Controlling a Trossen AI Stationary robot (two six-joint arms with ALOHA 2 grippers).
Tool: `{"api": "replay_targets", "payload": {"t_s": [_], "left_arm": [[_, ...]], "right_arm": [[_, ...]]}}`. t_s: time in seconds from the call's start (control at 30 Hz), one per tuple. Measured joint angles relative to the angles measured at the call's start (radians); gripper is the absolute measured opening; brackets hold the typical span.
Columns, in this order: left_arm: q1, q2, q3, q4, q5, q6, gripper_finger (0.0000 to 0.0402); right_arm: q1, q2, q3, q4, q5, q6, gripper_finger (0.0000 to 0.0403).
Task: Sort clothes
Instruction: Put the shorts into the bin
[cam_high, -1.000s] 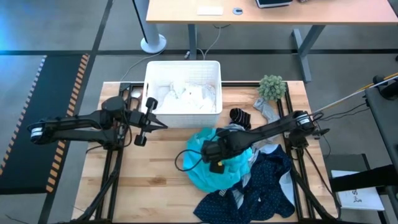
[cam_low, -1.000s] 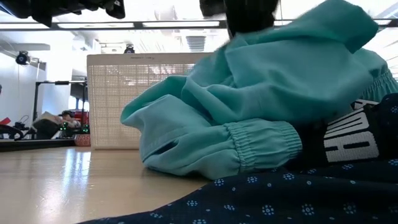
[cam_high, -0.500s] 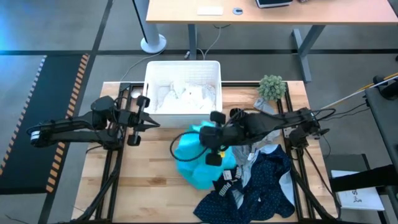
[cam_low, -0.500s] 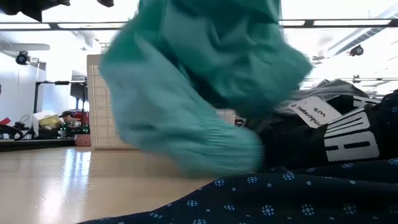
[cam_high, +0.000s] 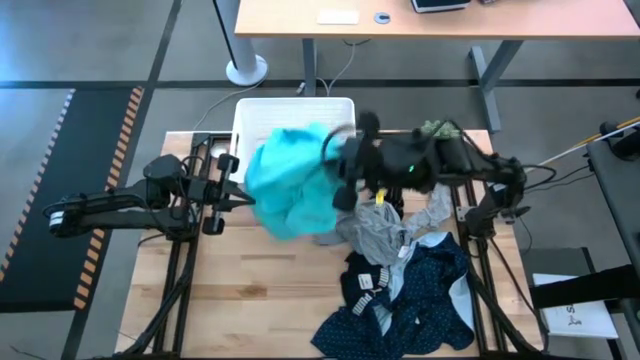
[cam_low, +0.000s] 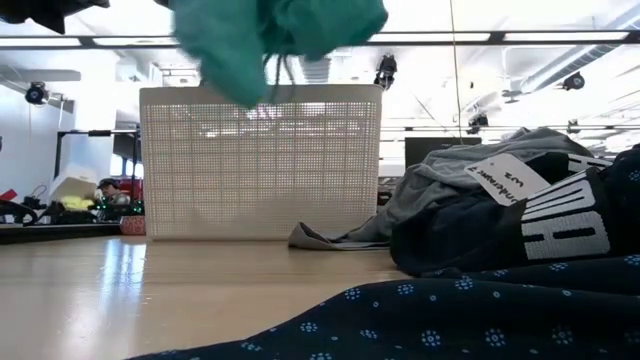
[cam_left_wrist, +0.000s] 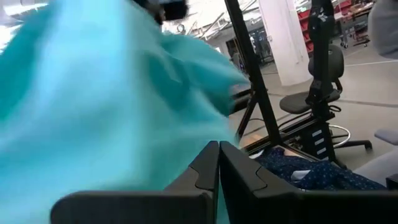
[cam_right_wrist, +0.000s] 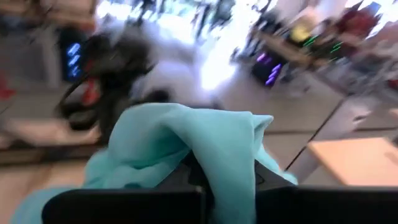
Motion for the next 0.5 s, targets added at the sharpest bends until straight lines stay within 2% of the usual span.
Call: {"api": "replay_targets", "payload": {"t_s": [0.2,0.3,0.5], "left_arm": [[0.000,-0.017,0.000,-0.005,0.000,0.004,0.0000],[0.000,-0.021,0.000,-0.015,-0.002,0.008,0.0000],[0.000,-0.021,0.000,-0.018,-0.003,0.008,0.0000]], "right_arm": [[-0.086,-0.015,0.000,0.187,0.002,-0.142,0.0000],[-0.139,-0.016,0.001,0.226,-0.005,-0.179,0.0000],[-0.254,0.000,0.001,0.206,-0.128,-0.110,0.0000]]}}
